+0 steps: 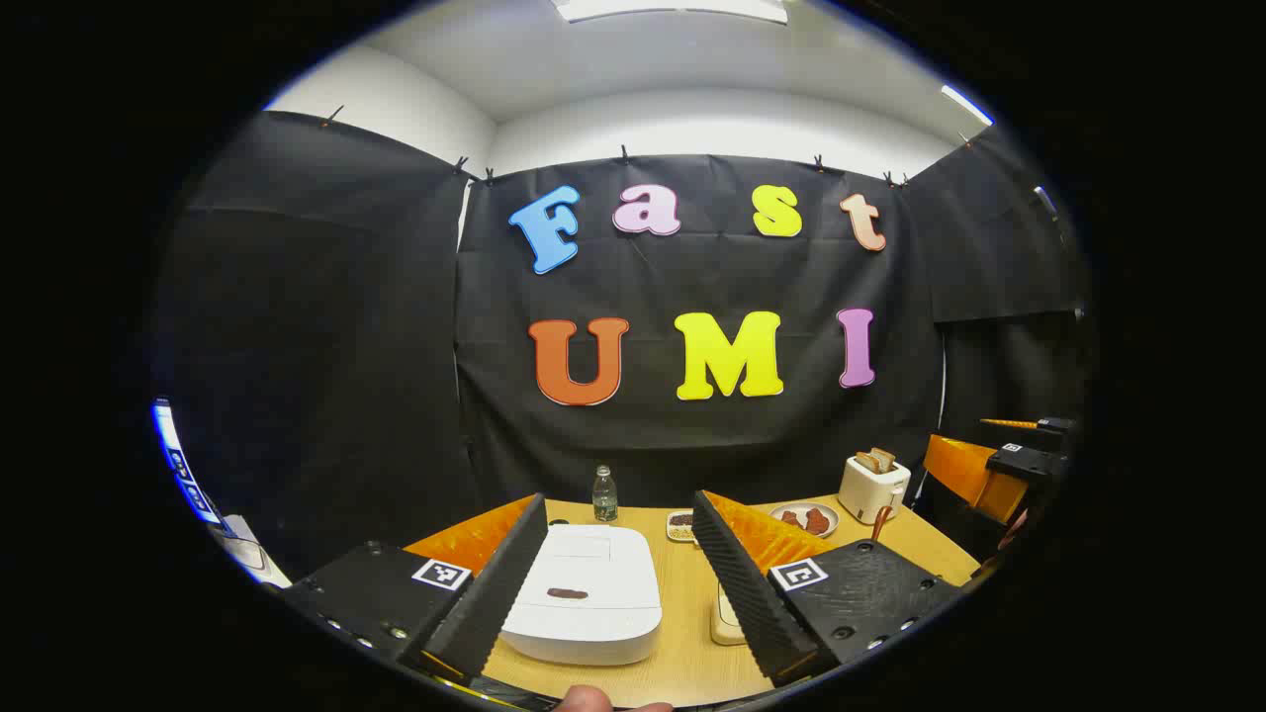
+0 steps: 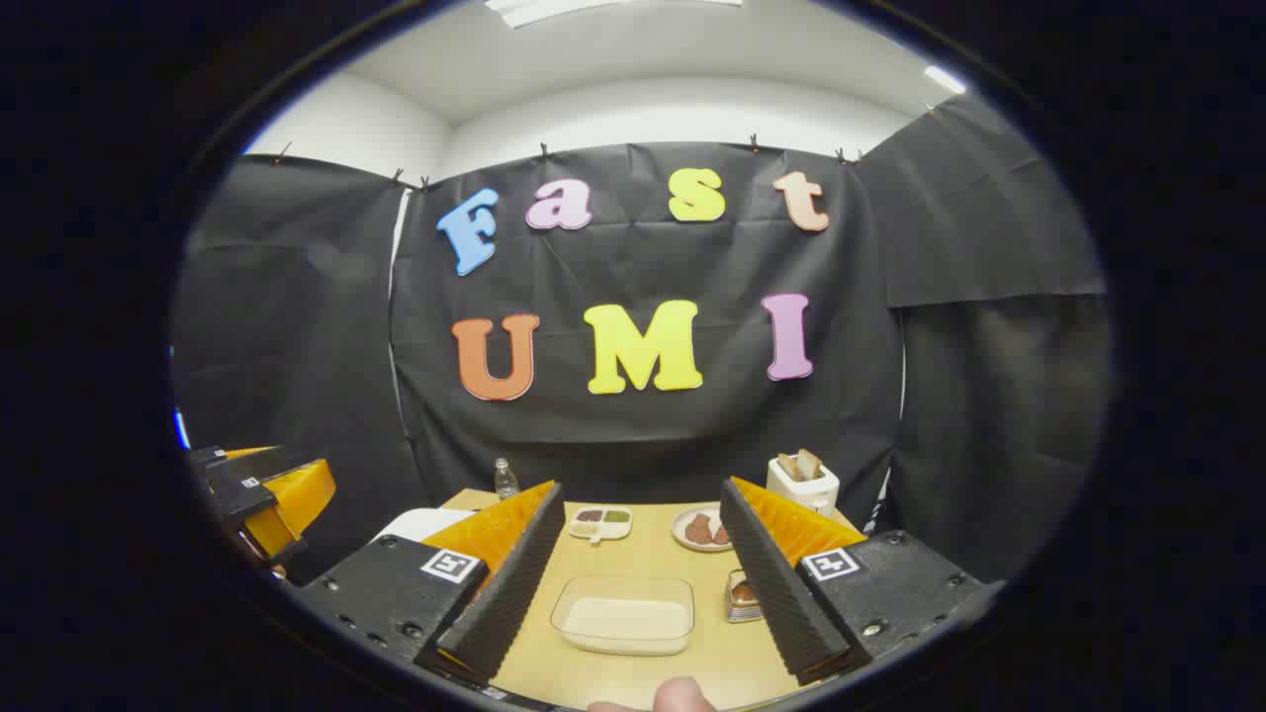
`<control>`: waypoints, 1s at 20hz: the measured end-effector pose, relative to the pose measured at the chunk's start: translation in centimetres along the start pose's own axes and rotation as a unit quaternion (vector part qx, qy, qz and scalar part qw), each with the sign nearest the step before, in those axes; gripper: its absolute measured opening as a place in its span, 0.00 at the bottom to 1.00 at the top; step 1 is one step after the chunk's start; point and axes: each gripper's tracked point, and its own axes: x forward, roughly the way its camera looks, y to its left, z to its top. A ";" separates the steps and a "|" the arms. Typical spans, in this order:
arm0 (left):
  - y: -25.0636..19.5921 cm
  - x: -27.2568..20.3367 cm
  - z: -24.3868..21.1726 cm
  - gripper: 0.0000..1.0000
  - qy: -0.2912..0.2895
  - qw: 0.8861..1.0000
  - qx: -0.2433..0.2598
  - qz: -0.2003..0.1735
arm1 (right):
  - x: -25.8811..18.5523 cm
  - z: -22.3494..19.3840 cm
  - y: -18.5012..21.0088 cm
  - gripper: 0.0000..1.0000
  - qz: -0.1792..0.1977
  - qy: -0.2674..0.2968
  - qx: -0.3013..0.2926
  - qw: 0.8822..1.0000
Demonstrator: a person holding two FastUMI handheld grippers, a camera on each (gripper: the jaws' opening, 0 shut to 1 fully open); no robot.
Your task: Close the left gripper, press the button to open the rice cooker; take a wooden spoon from the chopstick holder with the right hand, scoop a spoonful of rice and pour it into the rice cooker, then put the wooden spoon back into the chopstick holder.
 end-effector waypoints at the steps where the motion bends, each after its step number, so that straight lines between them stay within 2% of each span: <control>1: 0.0 -0.1 0.0 0.95 0.001 1.000 0.000 -0.001 | -0.1 0.0 0.0 0.98 -0.001 0.000 0.000 1.000; 3: 0.1 -0.1 -0.2 0.95 0.003 1.000 -0.002 0.001 | -0.2 -0.1 -0.1 1.00 -0.003 0.000 0.000 1.000; 19: -0.7 -0.2 -1.1 0.95 0.022 1.000 -0.009 -0.016 | -0.7 -0.2 -1.2 0.98 -0.011 0.001 -0.001 1.000; 20: -0.8 -0.1 -1.1 0.95 0.023 1.000 -0.010 -0.017 | -0.7 -0.2 -1.4 1.00 -0.012 0.002 -0.003 1.000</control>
